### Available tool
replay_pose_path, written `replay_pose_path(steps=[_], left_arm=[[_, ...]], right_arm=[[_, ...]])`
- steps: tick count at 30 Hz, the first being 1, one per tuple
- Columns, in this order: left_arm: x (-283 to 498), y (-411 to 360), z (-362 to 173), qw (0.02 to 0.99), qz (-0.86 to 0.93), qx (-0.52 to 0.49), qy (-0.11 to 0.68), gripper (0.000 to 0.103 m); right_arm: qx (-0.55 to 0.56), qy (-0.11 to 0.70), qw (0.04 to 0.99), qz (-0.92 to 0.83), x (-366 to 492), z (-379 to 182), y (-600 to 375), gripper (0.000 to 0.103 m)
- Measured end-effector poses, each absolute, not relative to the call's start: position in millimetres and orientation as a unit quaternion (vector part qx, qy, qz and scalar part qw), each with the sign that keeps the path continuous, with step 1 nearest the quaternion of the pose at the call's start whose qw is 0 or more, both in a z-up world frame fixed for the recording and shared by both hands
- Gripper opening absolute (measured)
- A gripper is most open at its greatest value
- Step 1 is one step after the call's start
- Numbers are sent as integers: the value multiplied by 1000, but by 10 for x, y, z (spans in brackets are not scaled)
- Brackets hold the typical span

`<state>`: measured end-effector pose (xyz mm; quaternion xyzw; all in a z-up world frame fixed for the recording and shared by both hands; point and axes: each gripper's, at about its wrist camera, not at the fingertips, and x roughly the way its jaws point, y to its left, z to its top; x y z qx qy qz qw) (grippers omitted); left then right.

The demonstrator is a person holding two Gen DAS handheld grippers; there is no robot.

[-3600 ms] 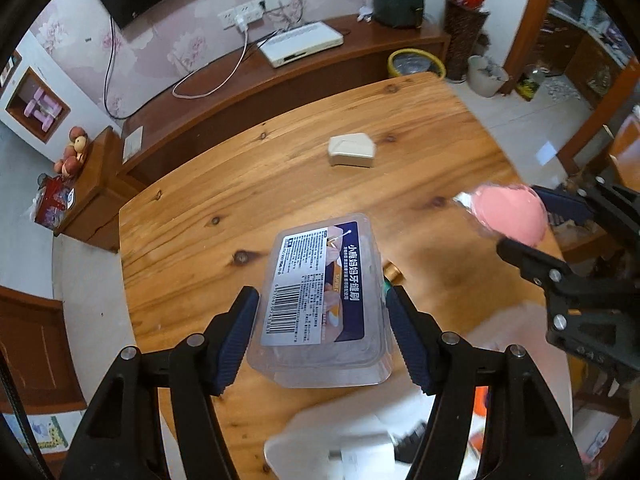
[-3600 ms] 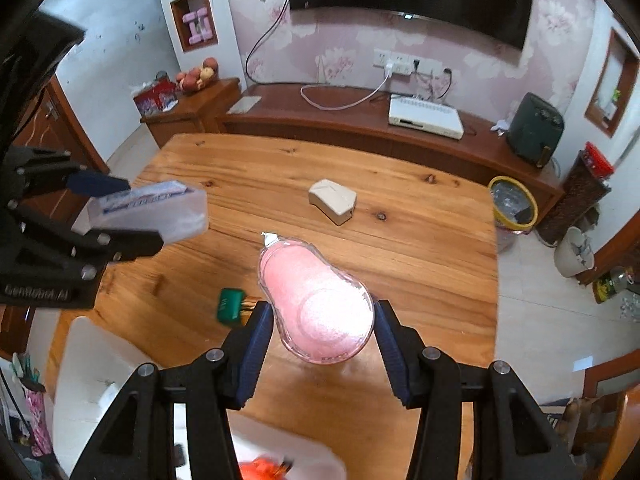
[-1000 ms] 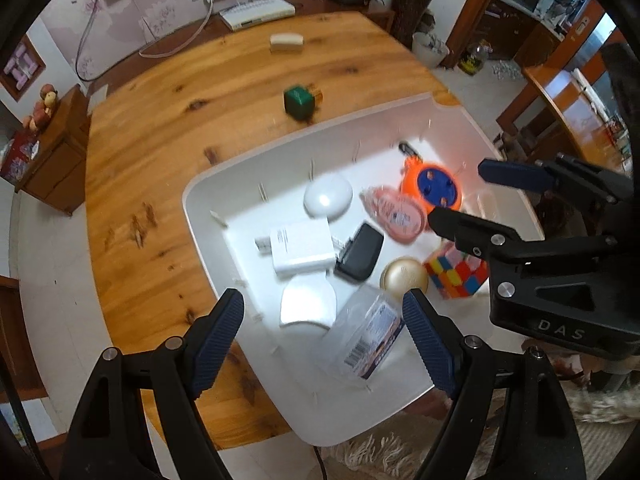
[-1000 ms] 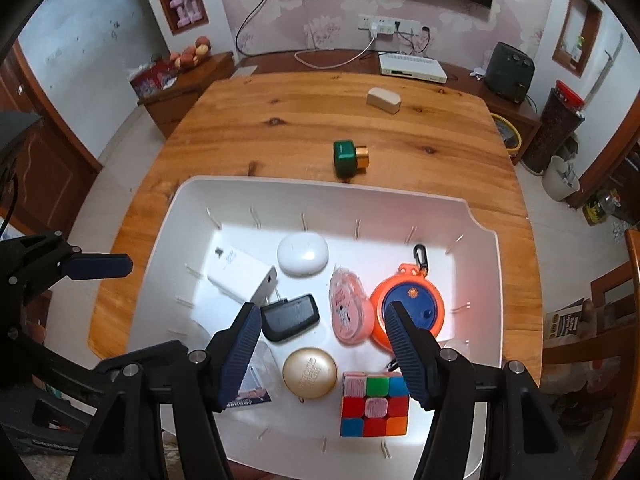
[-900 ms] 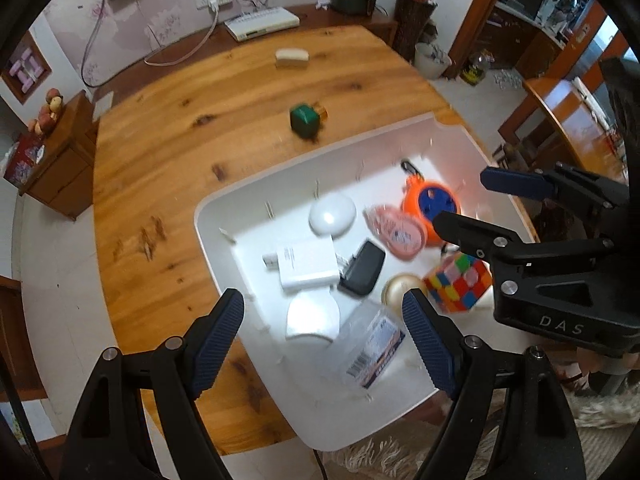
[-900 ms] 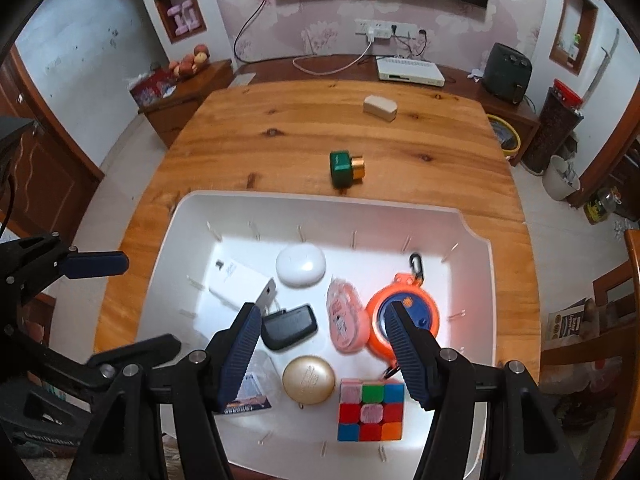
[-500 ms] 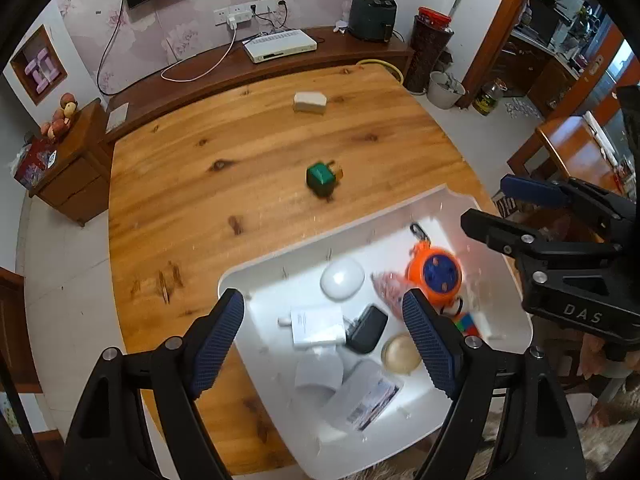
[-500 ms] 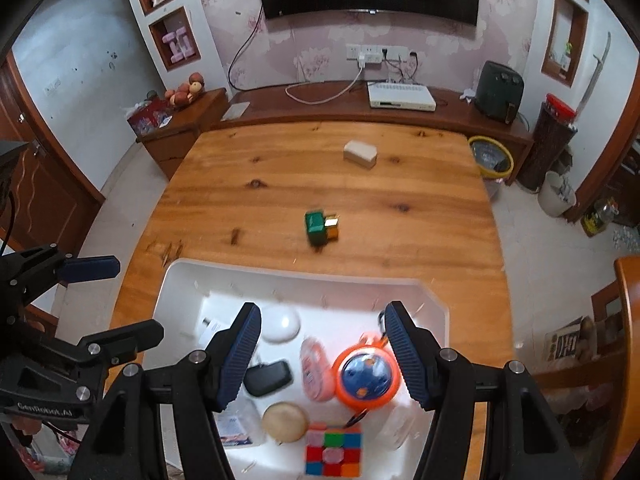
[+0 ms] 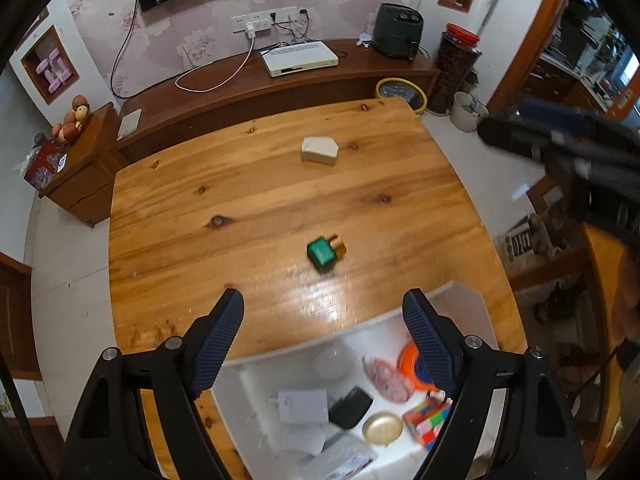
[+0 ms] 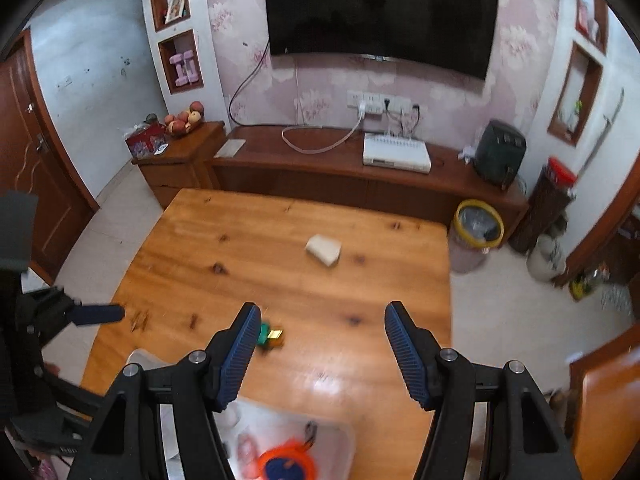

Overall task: Organize rigid objects
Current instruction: 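Lift both tools out of the tray and reach toward the remaining table items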

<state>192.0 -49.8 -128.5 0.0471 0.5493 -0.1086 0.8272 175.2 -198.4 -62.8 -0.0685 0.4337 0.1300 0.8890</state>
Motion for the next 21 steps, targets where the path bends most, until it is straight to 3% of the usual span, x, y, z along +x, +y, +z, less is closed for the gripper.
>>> replay_pose_path(steps=[9, 21], left_arm=[[2493, -577, -1741, 812, -45, -10, 581, 84], [2859, -708, -2519, 772, 38, -57, 632, 84]], right_arm=[[-95, 418, 894, 131, 2786, -656, -2106, 65], [-89, 479, 850, 201, 3682, -1660, -1860, 65]])
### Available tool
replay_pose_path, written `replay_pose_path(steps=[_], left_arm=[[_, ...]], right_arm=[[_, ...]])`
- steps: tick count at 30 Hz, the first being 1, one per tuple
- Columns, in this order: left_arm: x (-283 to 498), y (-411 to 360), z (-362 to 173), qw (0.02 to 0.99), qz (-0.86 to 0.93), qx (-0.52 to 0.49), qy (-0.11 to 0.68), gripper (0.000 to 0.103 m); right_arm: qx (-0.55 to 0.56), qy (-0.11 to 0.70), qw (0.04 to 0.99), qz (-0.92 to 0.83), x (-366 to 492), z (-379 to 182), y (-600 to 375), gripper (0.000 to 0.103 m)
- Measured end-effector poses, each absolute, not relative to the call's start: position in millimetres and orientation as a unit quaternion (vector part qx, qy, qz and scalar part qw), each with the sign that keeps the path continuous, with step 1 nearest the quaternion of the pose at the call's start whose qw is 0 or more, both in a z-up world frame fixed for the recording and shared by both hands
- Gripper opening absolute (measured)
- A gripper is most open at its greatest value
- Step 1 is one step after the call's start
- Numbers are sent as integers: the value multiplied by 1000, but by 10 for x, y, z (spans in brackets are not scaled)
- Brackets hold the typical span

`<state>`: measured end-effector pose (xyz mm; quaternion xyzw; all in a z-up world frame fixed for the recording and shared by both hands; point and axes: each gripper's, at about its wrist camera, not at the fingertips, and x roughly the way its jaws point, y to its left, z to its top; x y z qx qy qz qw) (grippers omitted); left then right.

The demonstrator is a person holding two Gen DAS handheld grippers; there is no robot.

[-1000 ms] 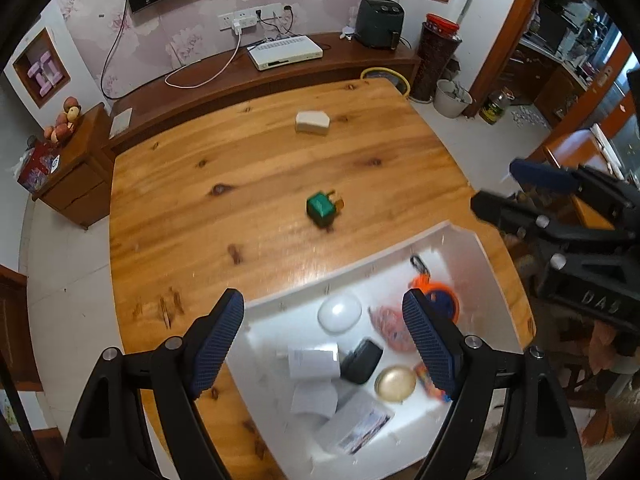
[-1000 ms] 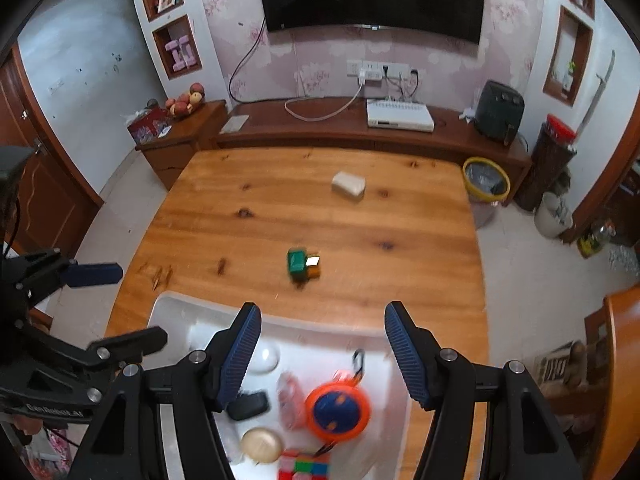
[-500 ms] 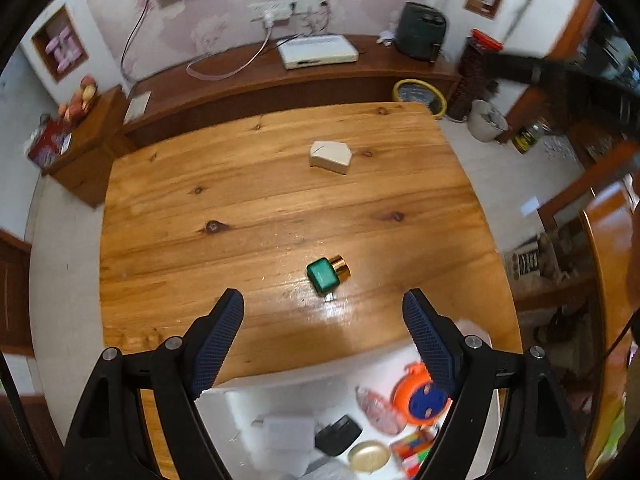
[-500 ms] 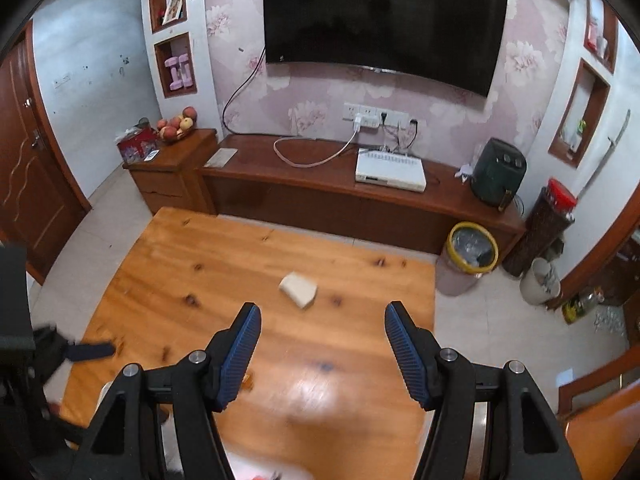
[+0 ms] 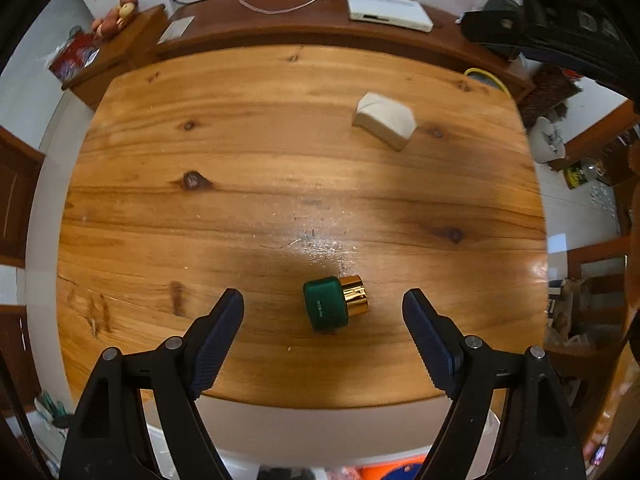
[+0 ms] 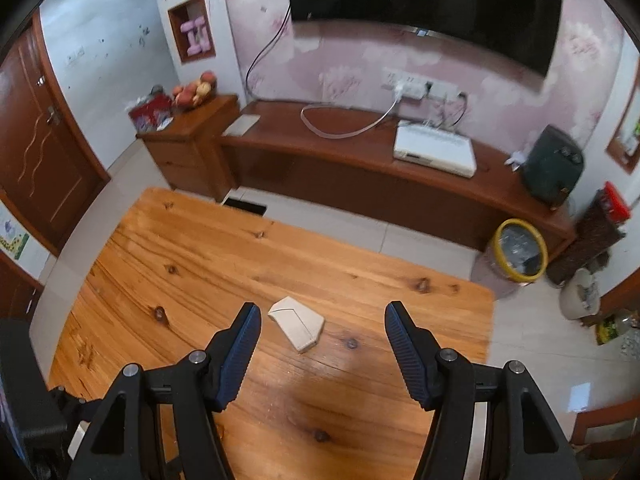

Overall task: Organize rigid objects
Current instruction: 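Lift both tools out of the tray and reach toward the remaining table items, then grasp the green-and-gold cylinder with the left tool while the right tool grasps the cream case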

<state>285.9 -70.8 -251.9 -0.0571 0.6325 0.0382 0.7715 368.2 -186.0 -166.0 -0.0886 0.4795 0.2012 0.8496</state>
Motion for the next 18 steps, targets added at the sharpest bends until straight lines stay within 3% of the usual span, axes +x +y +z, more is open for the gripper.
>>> replay_pose_path(steps=[18], left_arm=[[2875, -641, -3076, 733, 98, -124, 662, 84]], right_arm=[[-135, 532, 794, 261, 3937, -2764, -1483, 65]])
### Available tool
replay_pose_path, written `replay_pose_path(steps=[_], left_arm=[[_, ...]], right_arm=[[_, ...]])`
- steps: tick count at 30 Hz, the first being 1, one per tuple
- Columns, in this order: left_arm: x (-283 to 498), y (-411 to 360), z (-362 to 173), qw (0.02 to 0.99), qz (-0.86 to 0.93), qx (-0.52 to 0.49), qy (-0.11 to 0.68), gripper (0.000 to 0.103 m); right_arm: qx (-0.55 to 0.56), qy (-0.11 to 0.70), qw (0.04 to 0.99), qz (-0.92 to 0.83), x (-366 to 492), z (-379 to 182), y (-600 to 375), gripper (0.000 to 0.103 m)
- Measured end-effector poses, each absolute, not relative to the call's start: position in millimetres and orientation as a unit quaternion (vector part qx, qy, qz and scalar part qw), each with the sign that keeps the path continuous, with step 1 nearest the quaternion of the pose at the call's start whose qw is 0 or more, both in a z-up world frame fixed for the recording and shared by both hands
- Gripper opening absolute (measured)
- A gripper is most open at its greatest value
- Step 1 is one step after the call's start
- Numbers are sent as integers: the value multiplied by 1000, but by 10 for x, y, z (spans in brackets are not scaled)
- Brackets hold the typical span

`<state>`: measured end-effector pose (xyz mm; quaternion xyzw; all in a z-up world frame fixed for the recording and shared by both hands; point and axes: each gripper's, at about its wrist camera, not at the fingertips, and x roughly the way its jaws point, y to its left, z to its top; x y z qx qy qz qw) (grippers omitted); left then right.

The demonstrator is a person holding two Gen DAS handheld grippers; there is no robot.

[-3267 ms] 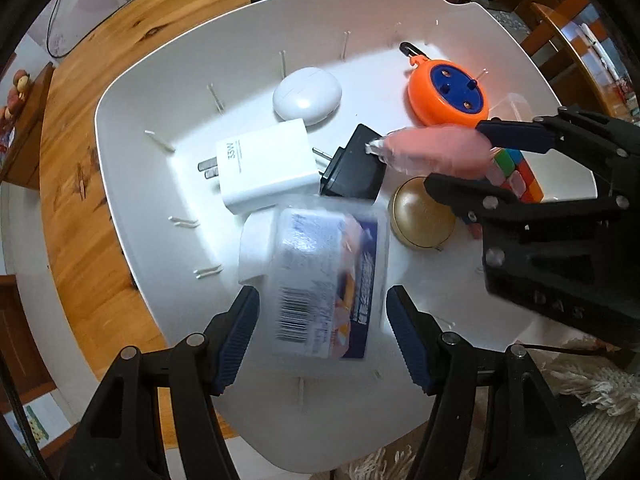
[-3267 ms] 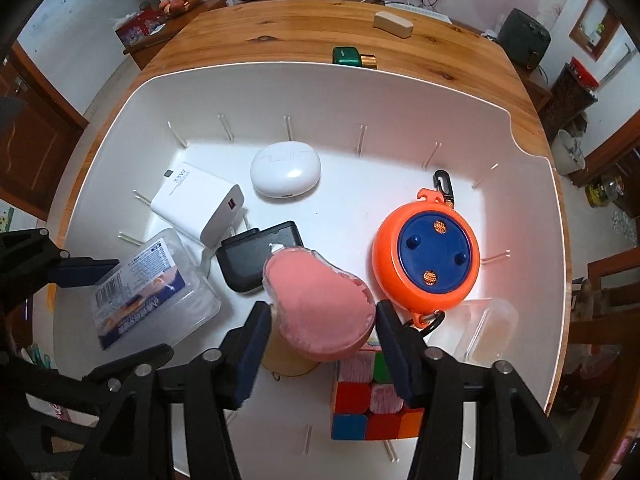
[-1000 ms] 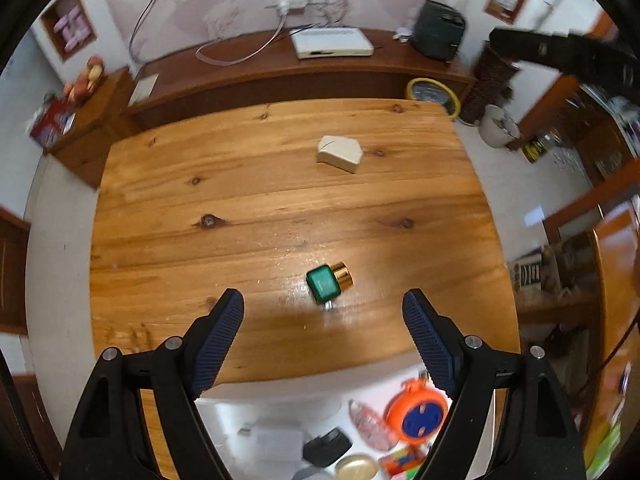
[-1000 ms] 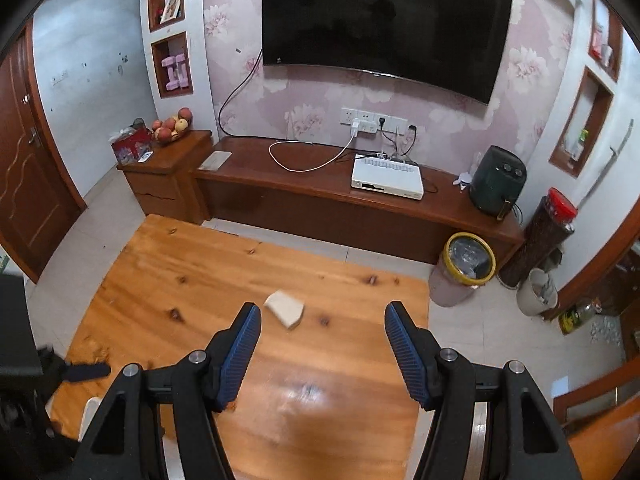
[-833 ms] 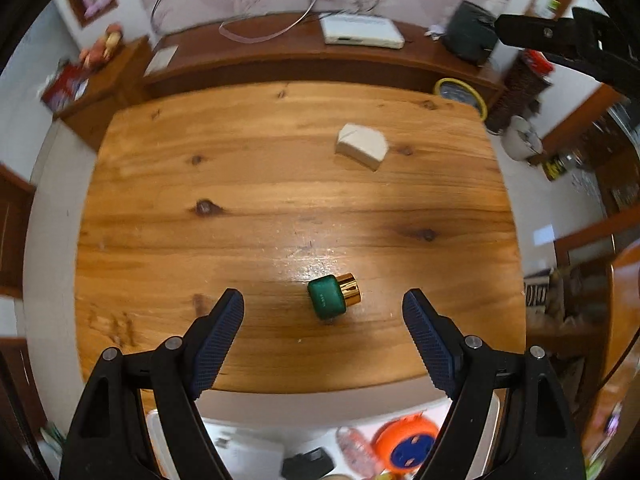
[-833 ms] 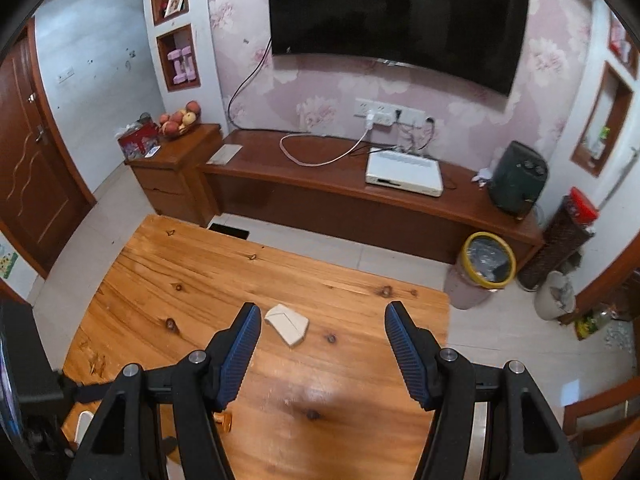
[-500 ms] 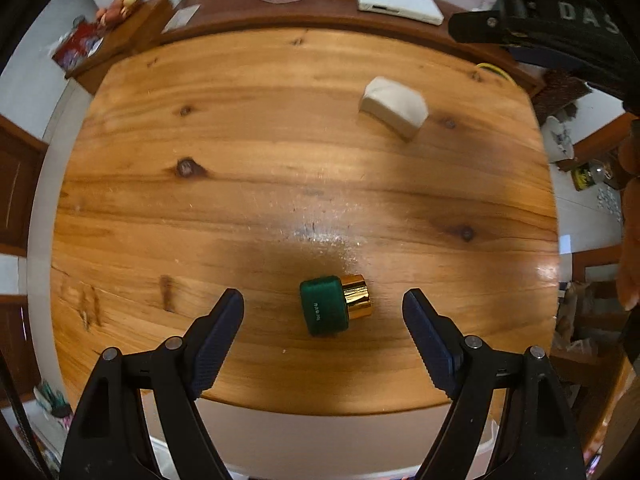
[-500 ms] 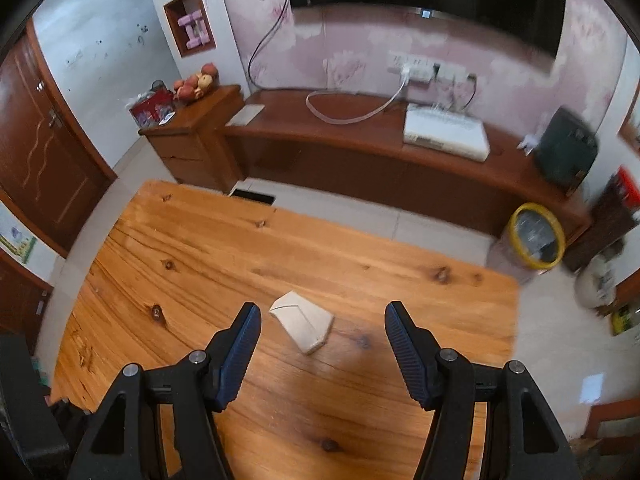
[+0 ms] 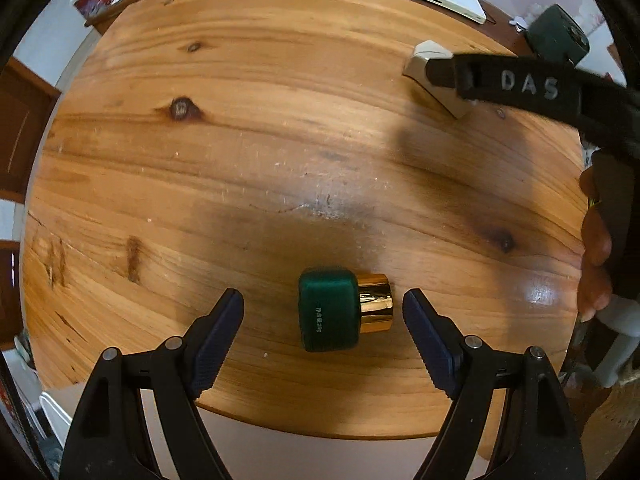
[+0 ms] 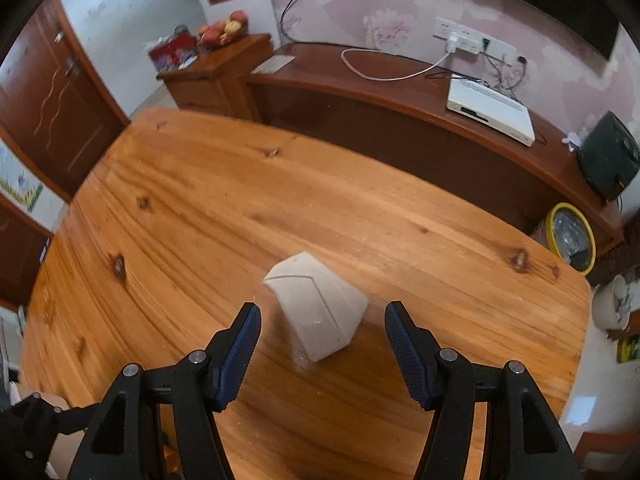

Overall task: Organize rigid objects
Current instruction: 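Grasp the green-and-gold cylinder with the left tool while the right tool grasps the cream case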

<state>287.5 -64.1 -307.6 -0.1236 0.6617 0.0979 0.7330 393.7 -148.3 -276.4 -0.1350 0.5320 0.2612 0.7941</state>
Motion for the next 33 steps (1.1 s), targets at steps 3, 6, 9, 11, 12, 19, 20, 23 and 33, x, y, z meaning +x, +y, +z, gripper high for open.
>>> replay_pose_path(steps=[3, 6, 9, 11, 12, 19, 20, 23, 33], left_arm=[[2858, -650, -3092, 734, 107, -118, 660, 84], [2843, -669, -3094, 734, 117, -117, 658, 84], [2816, -653, -3083, 734, 126, -115, 657, 84], [2796, -652, -3088, 733, 127, -115, 658, 84], [2789, -657, -3090, 733, 126, -116, 658, 84], [2756, -690, -3126, 728, 122, -121, 663, 83], [2750, -690, -3133, 727, 119, -124, 664, 81], [2720, -711, -3144, 730, 109, -128, 663, 60], [2656, -665, -3007, 747, 93, -113, 648, 48]], right_arm=[[-152, 531, 790, 266, 3910, -2839, -1436, 65], [-160, 532, 790, 261, 3911, -2904, -1451, 65], [-154, 538, 786, 262, 3933, -2963, -1474, 54], [-156, 533, 790, 259, 3928, -2967, -1491, 48], [-155, 533, 790, 259, 3925, -2961, -1493, 47], [-167, 524, 797, 249, 3807, -2963, -1498, 44], [-163, 526, 798, 246, 3784, -2961, -1506, 43], [-159, 525, 800, 242, 3729, -2965, -1509, 43], [-155, 522, 803, 241, 3474, -2847, -1545, 41]])
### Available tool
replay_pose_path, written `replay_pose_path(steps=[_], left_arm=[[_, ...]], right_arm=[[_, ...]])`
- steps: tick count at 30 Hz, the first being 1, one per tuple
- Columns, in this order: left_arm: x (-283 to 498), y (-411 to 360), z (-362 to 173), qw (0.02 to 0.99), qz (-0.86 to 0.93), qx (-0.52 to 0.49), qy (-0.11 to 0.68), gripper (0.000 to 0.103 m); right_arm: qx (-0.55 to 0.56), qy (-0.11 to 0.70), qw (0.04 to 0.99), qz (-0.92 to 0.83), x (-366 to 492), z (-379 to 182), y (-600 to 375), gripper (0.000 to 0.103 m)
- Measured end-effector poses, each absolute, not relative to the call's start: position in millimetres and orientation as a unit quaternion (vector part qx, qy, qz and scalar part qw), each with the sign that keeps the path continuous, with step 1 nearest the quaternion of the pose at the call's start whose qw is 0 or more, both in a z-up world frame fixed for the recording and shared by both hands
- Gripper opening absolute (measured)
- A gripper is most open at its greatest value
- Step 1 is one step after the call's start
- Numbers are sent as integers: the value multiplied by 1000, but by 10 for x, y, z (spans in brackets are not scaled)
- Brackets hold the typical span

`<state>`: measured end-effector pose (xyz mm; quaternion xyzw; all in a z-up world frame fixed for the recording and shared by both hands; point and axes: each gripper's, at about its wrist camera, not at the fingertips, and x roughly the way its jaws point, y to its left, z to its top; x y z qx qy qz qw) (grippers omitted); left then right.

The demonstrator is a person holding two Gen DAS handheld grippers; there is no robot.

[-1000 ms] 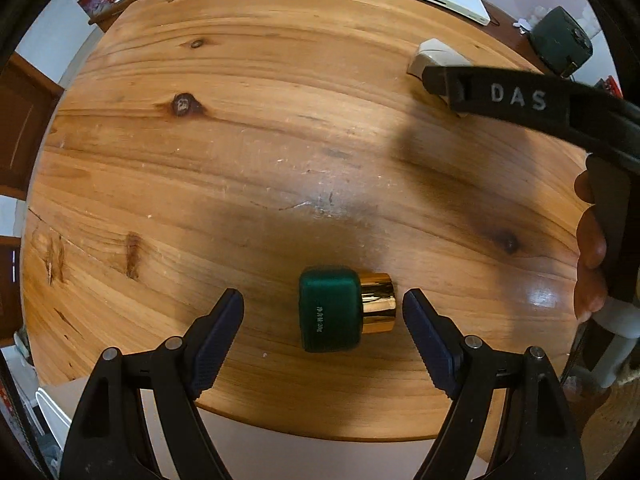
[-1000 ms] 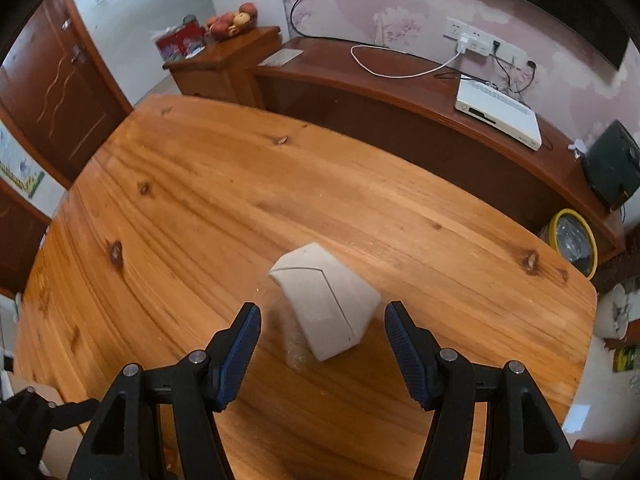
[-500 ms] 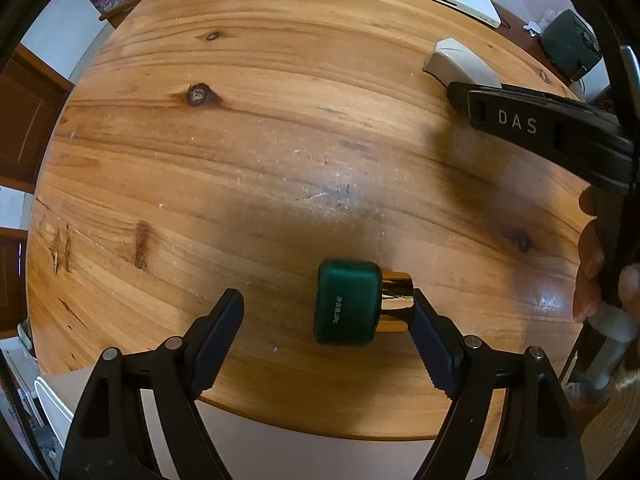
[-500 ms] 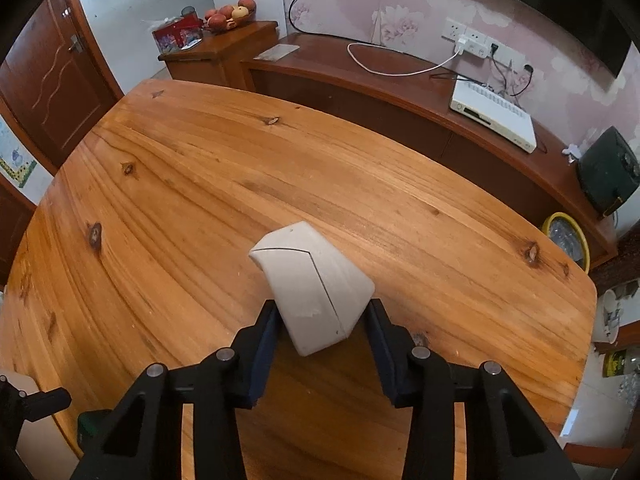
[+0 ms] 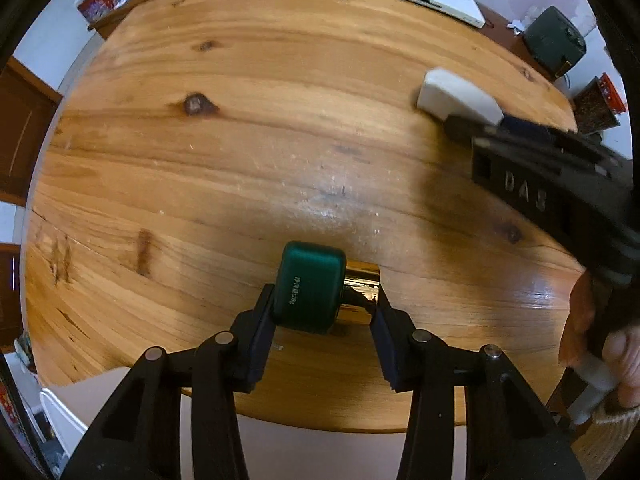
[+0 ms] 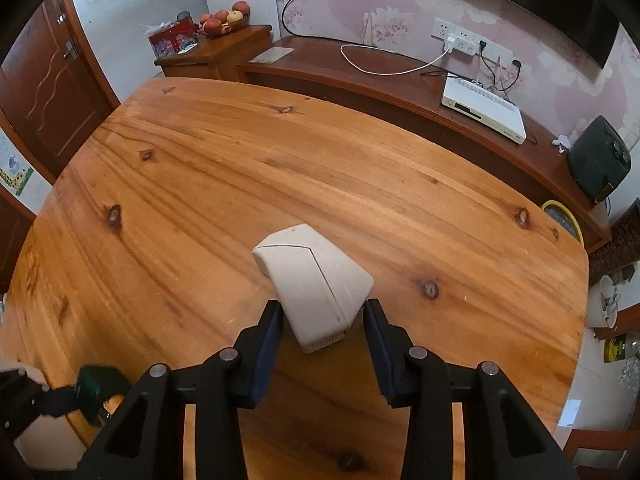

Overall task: Organize rigid objects
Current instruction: 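Grasp the green-and-gold cylinder with the left tool while the right tool grasps the cream case, then lift the green cylinder with the left tool while the right tool lifts the cream case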

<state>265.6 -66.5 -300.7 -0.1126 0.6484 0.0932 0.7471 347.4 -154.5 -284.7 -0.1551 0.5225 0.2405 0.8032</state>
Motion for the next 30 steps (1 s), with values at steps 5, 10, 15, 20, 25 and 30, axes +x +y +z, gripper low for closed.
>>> replay_pose_path(steps=[5, 10, 15, 20, 25, 30], left_arm=[[2553, -559, -2645, 768, 69, -111, 627, 48], [2381, -466, -2198, 793, 46, -88, 601, 48], [2223, -337, -1975, 805, 37, -70, 588, 48], [2028, -229, -1903, 807, 29, -64, 586, 48], [1850, -246, -1831, 811, 20, -54, 583, 48], [1724, -188, -1811, 812, 21, -51, 581, 48]], right_arm=[[-132, 510, 817, 234, 3293, -2614, -1620, 38], [-97, 506, 826, 227, 3095, -2302, -1702, 1], [-95, 501, 830, 225, 2962, -2166, -1663, 1], [-58, 513, 831, 208, 2996, -2117, -1777, 1], [-25, 523, 832, 185, 3050, -2100, -1897, 1], [31, 540, 826, 158, 3166, -2138, -2079, 2]])
